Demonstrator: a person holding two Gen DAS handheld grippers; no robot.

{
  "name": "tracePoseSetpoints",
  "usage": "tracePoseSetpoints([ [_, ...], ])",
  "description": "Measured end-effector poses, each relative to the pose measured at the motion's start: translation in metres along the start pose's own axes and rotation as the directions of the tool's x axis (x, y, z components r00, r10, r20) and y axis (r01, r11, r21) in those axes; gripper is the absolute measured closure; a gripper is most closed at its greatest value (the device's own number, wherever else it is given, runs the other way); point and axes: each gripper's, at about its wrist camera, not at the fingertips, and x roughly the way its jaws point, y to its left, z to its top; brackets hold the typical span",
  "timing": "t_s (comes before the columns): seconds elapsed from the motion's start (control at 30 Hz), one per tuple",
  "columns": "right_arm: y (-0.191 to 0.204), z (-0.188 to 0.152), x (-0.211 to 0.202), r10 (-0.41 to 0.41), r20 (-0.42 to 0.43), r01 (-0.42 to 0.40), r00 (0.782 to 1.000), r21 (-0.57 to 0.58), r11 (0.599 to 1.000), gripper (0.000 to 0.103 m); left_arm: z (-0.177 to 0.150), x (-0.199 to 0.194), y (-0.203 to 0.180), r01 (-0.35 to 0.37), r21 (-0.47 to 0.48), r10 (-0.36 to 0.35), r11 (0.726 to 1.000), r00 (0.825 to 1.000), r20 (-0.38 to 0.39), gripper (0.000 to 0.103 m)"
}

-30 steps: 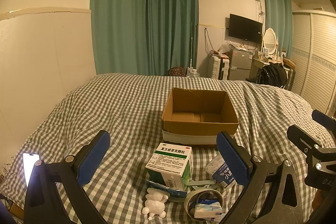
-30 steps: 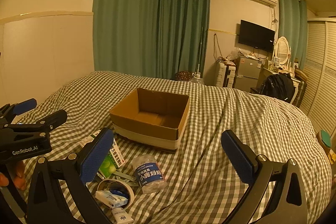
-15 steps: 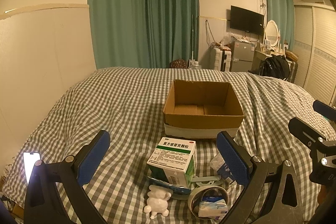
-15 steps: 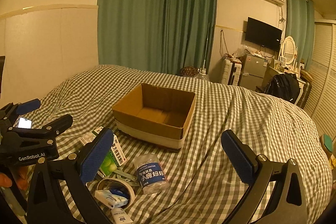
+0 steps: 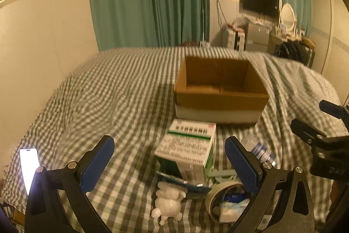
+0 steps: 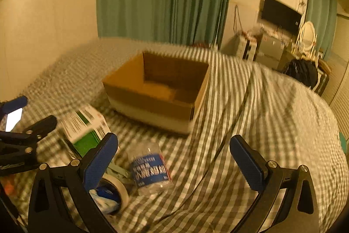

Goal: Organize objects
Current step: 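Grasp the green-and-white medicine box with the left tool while the right tool grasps the floss bottle, then carry both items over the cardboard box and open both tools to drop them in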

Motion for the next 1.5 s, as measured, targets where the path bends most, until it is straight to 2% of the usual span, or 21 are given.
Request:
tracePoseSetpoints([
  [0.1,0.001,-0.014,0.032,0.012,-0.095,-0.013,0.995,-0.009,1.0,0.0,-0.011,0.019,-0.007,0.007,0.022,-0.006,1.0,0.998,-0.06,0.0],
  [0.23,0.004,-0.027,0.059,0.061,-0.178,-0.064,0.982,-0.012,0.998,0.0,-0.019,0.04,-0.014,0.017,0.037,-0.012,0.999,0.993,-0.118,0.0],
  [0.43,0.008,-0.036,0.086,0.113,-0.255,-0.117,0.96,-0.001,0.993,0.001,-0.022,0.068,-0.014,0.045,0.061,-0.036,0.997,0.99,-0.137,0.0],
  [0.6,0.008,-0.044,0.097,0.142,-0.309,-0.146,0.94,0.008,0.989,0.013,-0.022,0.091,-0.017,0.054,0.106,-0.038,0.993,0.988,-0.15,0.0],
  [0.73,0.009,-0.048,0.096,0.178,-0.312,-0.182,0.933,0.016,0.983,0.024,-0.023,0.109,-0.017,0.104,0.096,-0.085,0.99,0.979,-0.184,0.0],
  [0.8,0.009,-0.047,0.097,0.193,-0.317,-0.2,0.929,0.013,0.98,0.037,-0.024,0.116,-0.019,0.12,0.102,-0.098,0.988,0.976,-0.194,0.0],
  [0.83,0.01,-0.047,0.096,0.202,-0.317,-0.208,0.927,0.013,0.978,0.039,-0.025,0.119,-0.02,0.123,0.105,-0.101,0.987,0.976,-0.195,0.0],
  [0.93,0.01,-0.047,0.092,0.198,-0.309,-0.205,0.93,0.009,0.979,0.039,-0.027,0.12,-0.023,0.138,0.117,-0.113,0.984,0.973,-0.201,0.0],
  [1.03,0.008,-0.046,0.085,0.186,-0.291,-0.19,0.939,0.015,0.982,0.039,-0.025,0.112,-0.025,0.144,0.134,-0.118,0.98,0.976,-0.182,0.009],
  [1.2,0.004,-0.036,0.062,0.157,-0.239,-0.162,0.958,0.002,0.987,0.039,-0.024,0.094,-0.018,0.165,0.126,-0.143,0.978,0.976,-0.166,0.011],
  [1.4,0.003,-0.022,0.023,0.136,-0.158,-0.142,0.978,-0.03,0.989,0.039,-0.002,0.057,-0.002,0.119,0.112,-0.11,0.986,0.99,-0.085,0.011],
  [1.5,0.003,-0.003,0.002,0.129,-0.095,-0.134,0.987,-0.046,0.99,0.039,0.017,0.038,0.003,0.093,0.121,-0.09,0.988,0.995,-0.031,0.013],
])
